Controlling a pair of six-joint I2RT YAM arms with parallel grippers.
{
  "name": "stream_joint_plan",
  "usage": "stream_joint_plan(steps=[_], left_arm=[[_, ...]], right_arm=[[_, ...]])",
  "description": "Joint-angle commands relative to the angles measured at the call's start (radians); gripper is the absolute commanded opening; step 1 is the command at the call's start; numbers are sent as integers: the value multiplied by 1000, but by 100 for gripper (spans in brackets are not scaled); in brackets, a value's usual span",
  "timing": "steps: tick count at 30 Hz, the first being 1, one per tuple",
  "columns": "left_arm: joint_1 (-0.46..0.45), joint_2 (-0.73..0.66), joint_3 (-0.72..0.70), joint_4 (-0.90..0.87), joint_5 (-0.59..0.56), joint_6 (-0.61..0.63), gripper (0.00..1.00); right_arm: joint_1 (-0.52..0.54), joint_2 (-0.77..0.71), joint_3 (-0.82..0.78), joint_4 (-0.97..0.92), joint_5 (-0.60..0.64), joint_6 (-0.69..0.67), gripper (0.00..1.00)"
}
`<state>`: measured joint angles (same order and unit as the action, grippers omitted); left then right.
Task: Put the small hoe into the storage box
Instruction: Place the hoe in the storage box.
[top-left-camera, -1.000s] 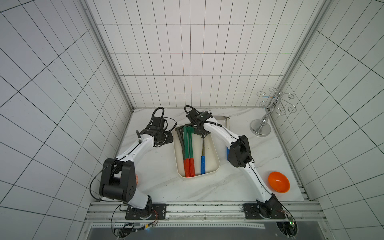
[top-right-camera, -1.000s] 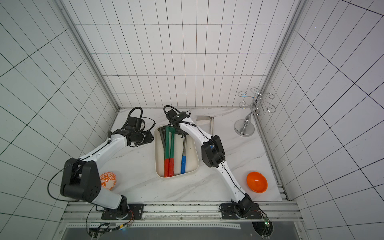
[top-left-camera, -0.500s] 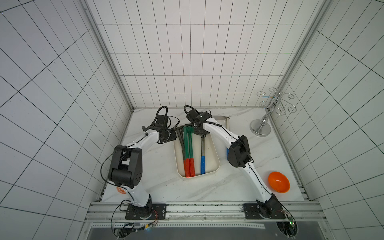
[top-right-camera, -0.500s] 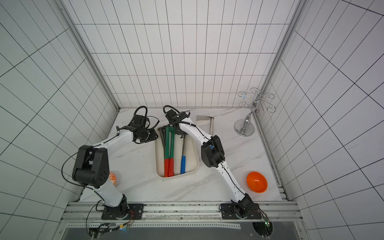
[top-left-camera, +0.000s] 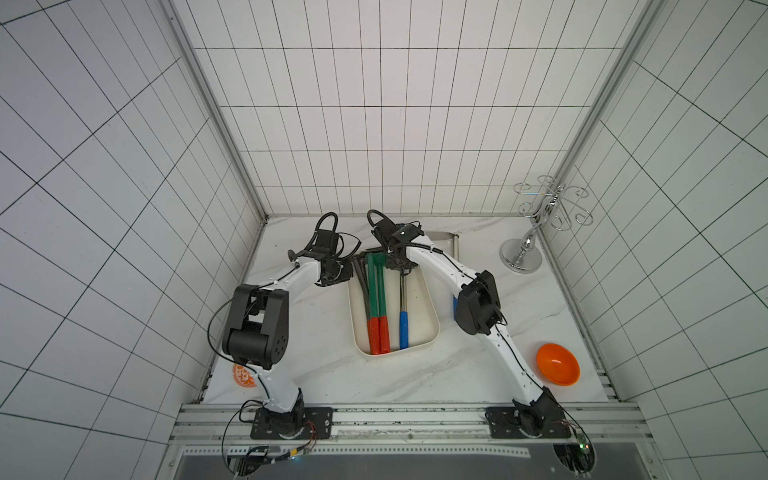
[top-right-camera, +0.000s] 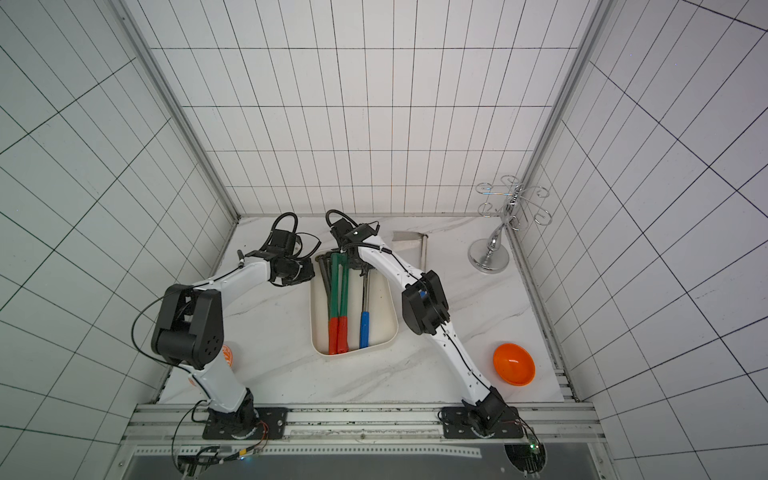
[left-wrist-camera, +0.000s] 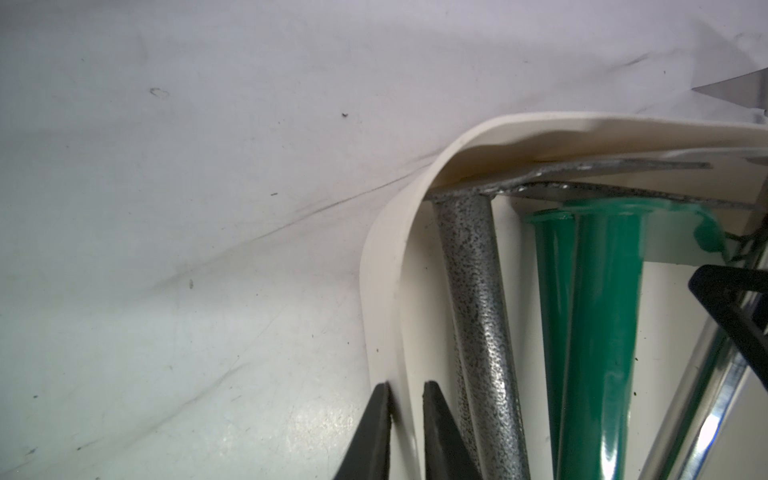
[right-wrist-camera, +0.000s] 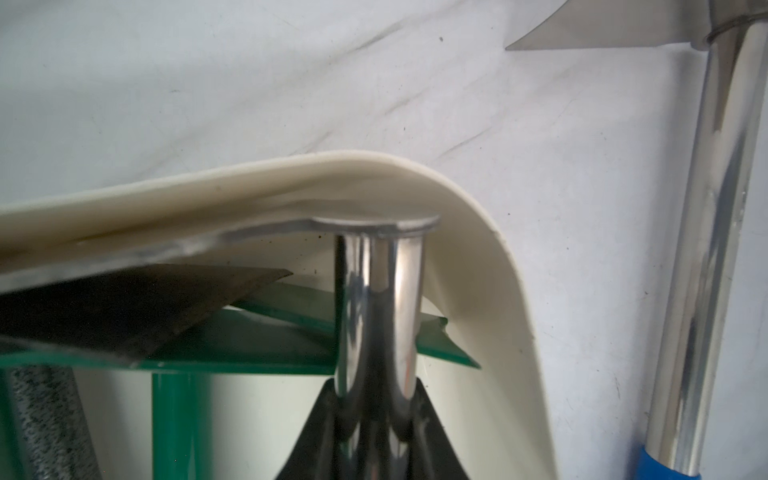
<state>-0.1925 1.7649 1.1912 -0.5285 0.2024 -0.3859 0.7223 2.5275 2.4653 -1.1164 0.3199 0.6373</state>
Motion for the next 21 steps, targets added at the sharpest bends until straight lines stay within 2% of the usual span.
stream_joint_plan(steps=[1,16,21], left_arm=[[-13,18,30,44,39,-1,15],[-13,11,42,32,38,10,12],[-13,13,42,32,38,11,11]], right_arm=[[11,9,44,-22,-53,-42,12],[-10,-65,9,-21,-31,-63,24],[-11,-58,7,-20,-37,-69,24]])
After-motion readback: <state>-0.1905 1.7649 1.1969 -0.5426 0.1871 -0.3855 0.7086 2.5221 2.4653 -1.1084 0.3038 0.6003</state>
